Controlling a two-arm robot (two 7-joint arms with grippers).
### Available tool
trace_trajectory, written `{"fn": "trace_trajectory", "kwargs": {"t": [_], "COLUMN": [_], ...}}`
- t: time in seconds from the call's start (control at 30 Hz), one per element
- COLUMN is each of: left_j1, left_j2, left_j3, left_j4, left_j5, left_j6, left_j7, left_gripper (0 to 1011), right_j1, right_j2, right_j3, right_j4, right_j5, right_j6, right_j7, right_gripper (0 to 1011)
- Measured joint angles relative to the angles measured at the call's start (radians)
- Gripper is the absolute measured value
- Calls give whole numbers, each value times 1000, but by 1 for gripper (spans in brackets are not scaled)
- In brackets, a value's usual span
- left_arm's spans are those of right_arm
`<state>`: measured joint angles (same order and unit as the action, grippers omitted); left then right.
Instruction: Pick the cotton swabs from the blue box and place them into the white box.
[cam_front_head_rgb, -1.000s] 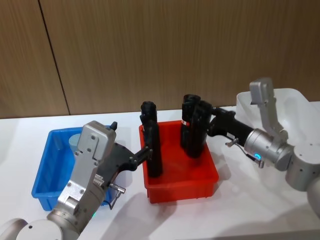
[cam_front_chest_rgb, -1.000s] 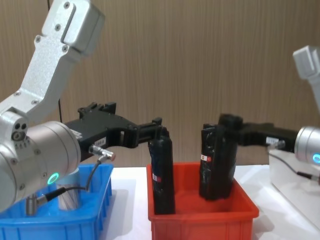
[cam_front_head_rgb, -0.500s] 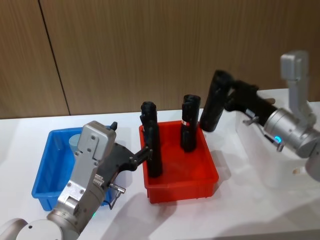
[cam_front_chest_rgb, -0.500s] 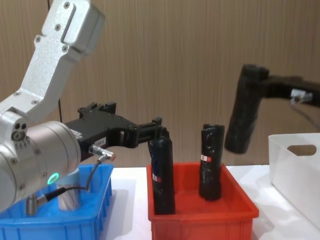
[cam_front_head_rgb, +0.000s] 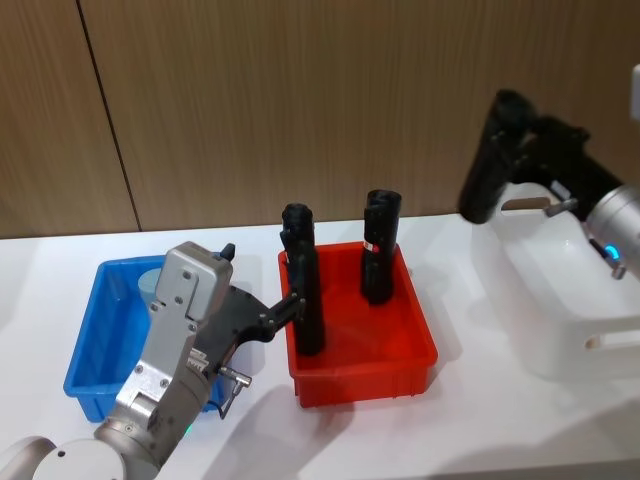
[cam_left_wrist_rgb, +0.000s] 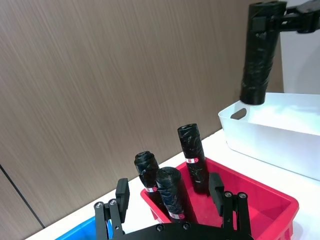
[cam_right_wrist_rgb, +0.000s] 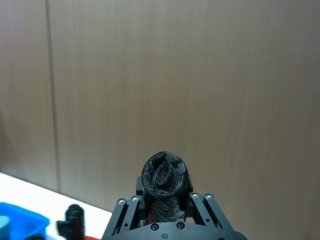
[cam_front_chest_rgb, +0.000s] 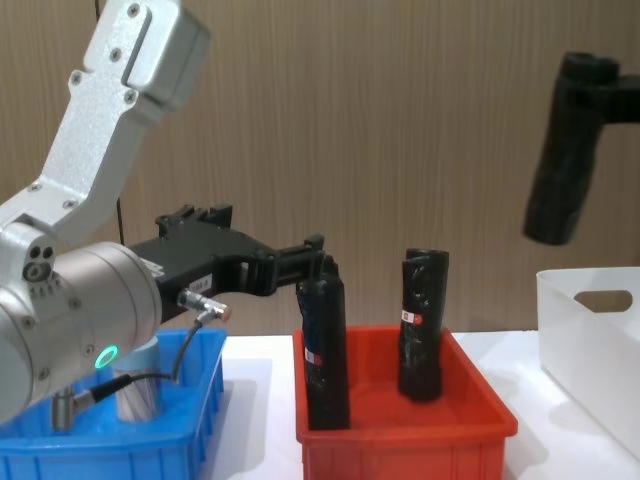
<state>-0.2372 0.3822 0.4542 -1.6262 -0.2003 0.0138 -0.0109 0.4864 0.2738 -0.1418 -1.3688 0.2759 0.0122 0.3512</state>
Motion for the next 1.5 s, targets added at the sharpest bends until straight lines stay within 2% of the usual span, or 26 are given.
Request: {"fn": "trace_trajectory", "kwargs": {"t": [0.2,0.4,0.87,1.5], "left_j1": [0,0,0,0], "left_j2": [0,0,0,0], "left_j3": [0,0,0,0], "left_j4": [0,0,0,0], "left_j5": [0,0,0,0], "left_j6": [0,0,0,0], "left_j7": [0,0,0,0], "left_gripper": [1004,1004,1004,1004], "right_j1": [-20,-26,-17,-1], "right_j2": [24,37,57,63], "right_j3": [21,33,55,68], "right_j4": [-44,-46,44,133], "right_j5": [-31,-52,-91,-84], "right_j6": [24,35,43,37], "right_j7": [-65,-99,-147,-161], "right_gripper": [390,390,390,412]}}
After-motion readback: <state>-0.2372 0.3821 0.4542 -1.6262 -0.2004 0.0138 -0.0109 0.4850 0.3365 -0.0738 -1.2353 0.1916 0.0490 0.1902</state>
